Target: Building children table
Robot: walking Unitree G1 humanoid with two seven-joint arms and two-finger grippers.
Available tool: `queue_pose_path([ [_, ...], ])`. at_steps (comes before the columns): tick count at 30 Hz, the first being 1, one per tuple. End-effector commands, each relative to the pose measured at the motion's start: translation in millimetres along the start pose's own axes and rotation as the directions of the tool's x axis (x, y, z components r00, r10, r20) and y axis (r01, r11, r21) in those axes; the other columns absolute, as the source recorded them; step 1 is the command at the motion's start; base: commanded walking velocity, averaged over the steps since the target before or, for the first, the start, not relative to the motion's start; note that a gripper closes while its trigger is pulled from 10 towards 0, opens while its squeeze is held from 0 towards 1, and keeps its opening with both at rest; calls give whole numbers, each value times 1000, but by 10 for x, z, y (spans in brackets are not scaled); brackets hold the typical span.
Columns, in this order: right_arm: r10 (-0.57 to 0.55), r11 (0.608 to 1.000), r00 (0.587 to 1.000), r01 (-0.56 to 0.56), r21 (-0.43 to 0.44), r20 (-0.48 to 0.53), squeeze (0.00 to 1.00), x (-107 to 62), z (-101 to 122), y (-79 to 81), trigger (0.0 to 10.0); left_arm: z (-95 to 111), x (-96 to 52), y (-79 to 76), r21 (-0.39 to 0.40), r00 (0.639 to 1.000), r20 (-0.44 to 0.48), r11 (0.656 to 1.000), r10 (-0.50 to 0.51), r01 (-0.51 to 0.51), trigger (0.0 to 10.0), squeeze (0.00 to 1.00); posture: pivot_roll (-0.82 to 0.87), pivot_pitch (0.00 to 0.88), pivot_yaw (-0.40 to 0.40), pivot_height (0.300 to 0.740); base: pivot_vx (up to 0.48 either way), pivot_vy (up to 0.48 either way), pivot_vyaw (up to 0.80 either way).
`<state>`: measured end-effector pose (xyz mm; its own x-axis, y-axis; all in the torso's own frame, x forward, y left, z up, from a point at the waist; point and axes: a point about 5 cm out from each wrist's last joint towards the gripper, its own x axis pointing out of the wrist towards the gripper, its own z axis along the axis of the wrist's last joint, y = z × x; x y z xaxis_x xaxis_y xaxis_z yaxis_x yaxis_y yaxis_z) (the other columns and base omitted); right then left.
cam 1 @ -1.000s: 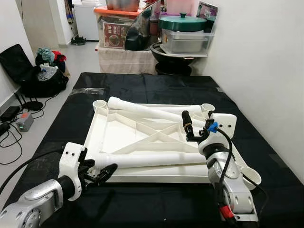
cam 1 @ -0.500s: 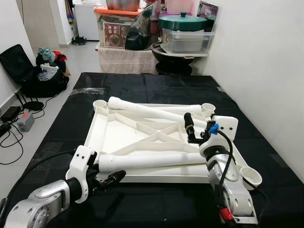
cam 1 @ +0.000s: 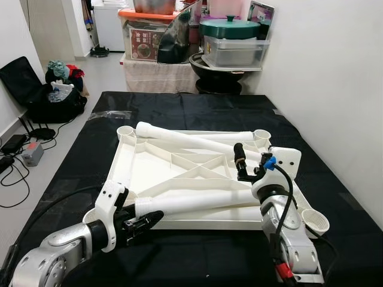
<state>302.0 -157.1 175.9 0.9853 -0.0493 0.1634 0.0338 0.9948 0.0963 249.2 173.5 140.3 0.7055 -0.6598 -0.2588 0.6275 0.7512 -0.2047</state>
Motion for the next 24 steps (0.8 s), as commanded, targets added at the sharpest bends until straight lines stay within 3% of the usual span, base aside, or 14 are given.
queue_pose_path([
  [1, -21, 1000, 999, 21, -4, -28, 0, -24, -59, -35, 10000, 12, 26, -9, 6, 1000, 7, 1000, -27, 27, 0, 0, 62, 0, -63, 740, 0, 0, 0],
  [8, -48, 999, 998, 48, -1, -46, 0, -31, -91, -67, 10000, 3, 51, 29, 12, 1000, 19, 1000, -18, 18, 0, 0, 62, 0, -63, 740, 0, 0, 0],
  [14, -85, 995, 996, 86, 39, -28, 0, -9, -54, -102, 10000, 50, 81, 97, 10, 997, 65, 999, 48, -49, 0, 0, 63, 0, -67, 740, 0, 0, 0],
  [18, -97, 976, 995, 93, 195, 13, 0, 45, 72, -152, 10000, 76, 93, 116, 6, 993, 99, 997, 71, -72, 0, 0, 59, 0, -68, 740, 0, 0, 0],
  [24, -111, 958, 994, 108, 267, -4, 0, 85, 75, -197, 10000, 98, 123, 67, 10, 993, 116, 999, 37, -38, 0, 0, 60, 0, -72, 740, 0, 0, 0],
])
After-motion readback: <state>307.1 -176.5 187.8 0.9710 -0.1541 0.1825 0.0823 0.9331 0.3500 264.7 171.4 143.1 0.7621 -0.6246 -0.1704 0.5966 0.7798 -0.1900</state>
